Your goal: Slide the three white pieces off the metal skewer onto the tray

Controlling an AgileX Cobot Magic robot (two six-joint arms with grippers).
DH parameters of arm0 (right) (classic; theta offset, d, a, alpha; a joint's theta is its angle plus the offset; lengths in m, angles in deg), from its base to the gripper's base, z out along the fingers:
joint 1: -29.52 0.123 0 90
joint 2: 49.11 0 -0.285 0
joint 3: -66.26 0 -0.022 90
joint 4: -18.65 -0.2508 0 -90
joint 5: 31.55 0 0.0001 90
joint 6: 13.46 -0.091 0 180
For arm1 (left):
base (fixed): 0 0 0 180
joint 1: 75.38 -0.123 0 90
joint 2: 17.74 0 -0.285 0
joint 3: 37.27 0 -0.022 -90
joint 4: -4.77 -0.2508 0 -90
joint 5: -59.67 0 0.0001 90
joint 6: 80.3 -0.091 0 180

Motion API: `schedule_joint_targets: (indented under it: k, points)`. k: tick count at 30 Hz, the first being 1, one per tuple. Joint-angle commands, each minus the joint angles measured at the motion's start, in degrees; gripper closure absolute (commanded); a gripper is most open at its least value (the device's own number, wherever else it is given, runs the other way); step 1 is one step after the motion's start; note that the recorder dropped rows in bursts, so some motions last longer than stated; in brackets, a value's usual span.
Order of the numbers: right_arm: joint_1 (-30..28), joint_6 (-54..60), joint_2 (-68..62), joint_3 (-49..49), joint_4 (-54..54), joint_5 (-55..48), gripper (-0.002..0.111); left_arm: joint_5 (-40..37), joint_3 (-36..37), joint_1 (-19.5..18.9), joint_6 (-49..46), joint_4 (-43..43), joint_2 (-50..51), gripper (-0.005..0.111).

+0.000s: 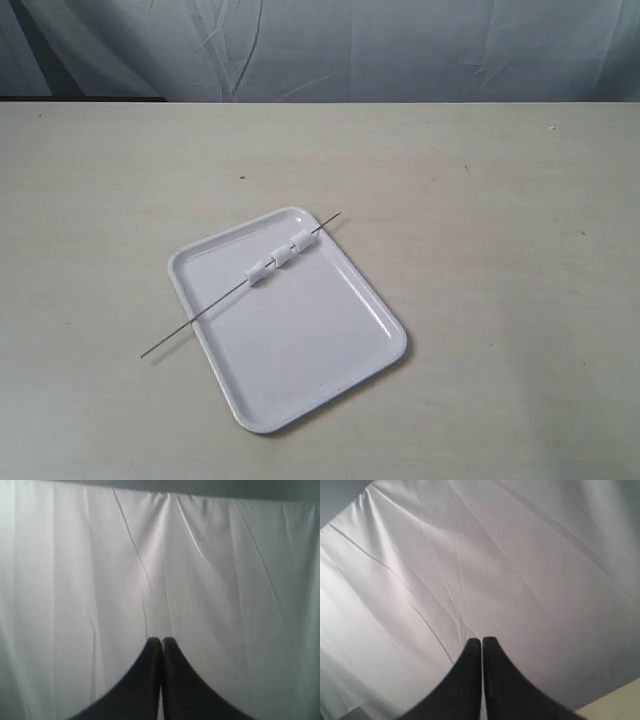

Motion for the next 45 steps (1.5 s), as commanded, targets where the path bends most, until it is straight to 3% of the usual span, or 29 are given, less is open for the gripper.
schedule_joint_targets:
  k: [1,3,4,6,12,19,22,26,29,33,37,41,45]
  points:
    - [2.89,0.05,-9.32,10.93,1.09,-11.8,0.106,1.72,-7.61,-0.01,31.44,-32.17,13.45,0.107]
    - [4.23,2.33,-14.25,16.02,1.09,-18.53,0.106,5.41,-9.95,-0.01,43.46,-47.28,19.72,0.107]
    - [5.02,4.06,-17.2,19.3,1.09,-22.26,0.106,7.42,-10.97,0.09,49.4,-50.76,23.22,0.107]
    - [6.59,6.97,-23.45,23.95,0.33,-29.65,0.106,11.56,-10.98,0.09,52.15,-50.76,29.41,0.107]
    - [8.16,18.65,-40.24,34.99,-9.46,-44.16,0.106,19.69,-10.98,0.09,51.06,-50.76,48.61,0.107]
    - [8.16,26.98,-57.17,41.05,-14.32,-52.14,0.106,18.84,-10.4,0.09,45.07,-50.76,64.22,0.107]
    - [8.16,28.68,-62.41,41.18,-14.45,-52.41,0.106,14.82,-8.35,0.09,40.36,-50.76,69.22,0.107]
    - [8.16,31.06,-68.39,41.18,-14.45,-52.31,0.106,8.87,-5.07,0.09,32.85,-50.76,73.44,0.107]
    - [8.16,32.82,-71.44,41.18,-14.45,-52.31,0.106,9.08,-4.49,0.09,31.21,-50.76,74.03,0.106]
    - [8.16,34.35,-74.1,41.18,-14.58,-52.31,0.106,10.76,-3.73,1.21,28.47,-50.76,74.03,0.089]
    - [8.16,35.36,-74.93,41.18,-15.84,-52.99,0.106,7.19,-2.85,2.8,27.62,-50.76,74.03,0.073]
    - [8.16,36.61,-74.93,41.18,-17.81,-53.12,0.106,5.07,-2.85,5.08,26.67,-50.76,74.03,0.077]
    - [8.16,38.41,-74.93,41.18,-22.78,-53.12,0.106,-1.03,-2.85,11.19,26.13,-50.76,74.55,0.079]
